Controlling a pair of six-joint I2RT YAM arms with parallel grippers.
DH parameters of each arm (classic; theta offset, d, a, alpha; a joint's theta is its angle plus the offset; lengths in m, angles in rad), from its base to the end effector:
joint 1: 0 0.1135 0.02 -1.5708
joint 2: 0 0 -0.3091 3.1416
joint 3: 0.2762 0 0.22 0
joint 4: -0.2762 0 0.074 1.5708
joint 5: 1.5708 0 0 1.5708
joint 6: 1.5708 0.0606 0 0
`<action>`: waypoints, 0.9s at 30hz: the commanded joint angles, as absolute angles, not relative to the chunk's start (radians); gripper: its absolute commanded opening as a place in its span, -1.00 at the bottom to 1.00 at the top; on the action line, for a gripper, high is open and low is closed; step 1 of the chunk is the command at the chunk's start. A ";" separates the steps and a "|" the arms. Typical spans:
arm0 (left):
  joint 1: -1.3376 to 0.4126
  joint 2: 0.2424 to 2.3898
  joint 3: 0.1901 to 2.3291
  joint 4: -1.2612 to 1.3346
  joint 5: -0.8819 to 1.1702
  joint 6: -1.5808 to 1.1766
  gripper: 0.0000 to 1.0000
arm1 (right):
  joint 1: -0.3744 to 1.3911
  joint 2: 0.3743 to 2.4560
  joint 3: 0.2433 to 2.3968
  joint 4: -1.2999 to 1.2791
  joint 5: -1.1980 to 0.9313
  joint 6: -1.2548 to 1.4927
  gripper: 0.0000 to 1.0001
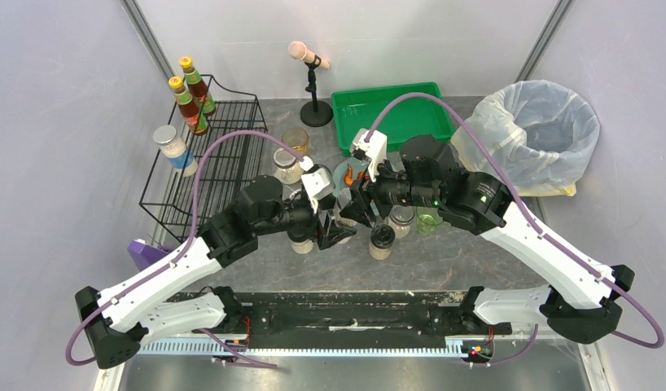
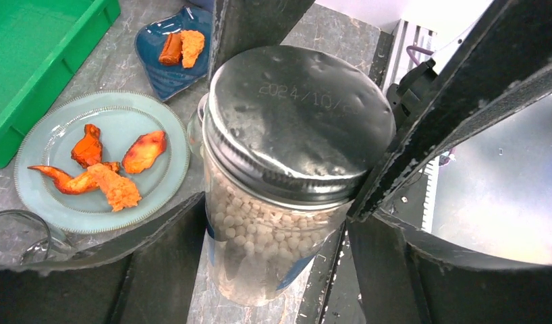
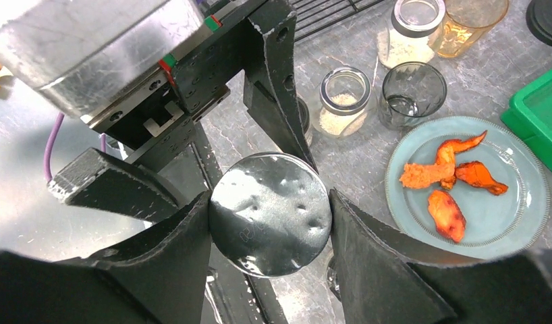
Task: Clear the kitchen counter
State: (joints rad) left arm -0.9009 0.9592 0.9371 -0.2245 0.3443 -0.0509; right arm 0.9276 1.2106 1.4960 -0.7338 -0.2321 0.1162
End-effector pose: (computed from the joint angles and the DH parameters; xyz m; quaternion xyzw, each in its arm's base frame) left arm 0.0973 -0.1558 0.3899 0.4163 0.6645 -0.3976 0.4765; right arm 0.1191 0.1821 0.4623 -0.3885 0.7483 0.3485 0.4094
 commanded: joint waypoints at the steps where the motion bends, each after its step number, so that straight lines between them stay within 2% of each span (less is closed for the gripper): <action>1: -0.907 0.922 0.918 -0.149 0.336 -0.001 0.54 | 0.933 1.197 1.539 -0.622 -0.248 0.125 -0.20; 6: -0.907 0.916 0.916 -0.126 0.337 -0.002 0.26 | 0.933 1.198 1.523 -0.615 -0.257 0.129 -0.19; 12: -0.906 0.921 0.919 -0.098 0.367 -0.024 0.24 | 0.933 1.197 1.501 -0.600 -0.278 0.132 -0.18; 16: -0.907 0.924 0.910 -0.062 0.380 -0.050 0.45 | 0.933 1.201 1.499 -0.594 -0.290 0.136 -0.18; 23: -0.907 0.933 0.892 -0.020 0.371 -0.066 0.46 | 0.933 1.195 1.487 -0.563 -0.313 0.155 -0.18; 27: -0.907 0.935 0.885 -0.006 0.369 -0.080 0.23 | 0.933 1.191 1.477 -0.558 -0.312 0.162 -0.16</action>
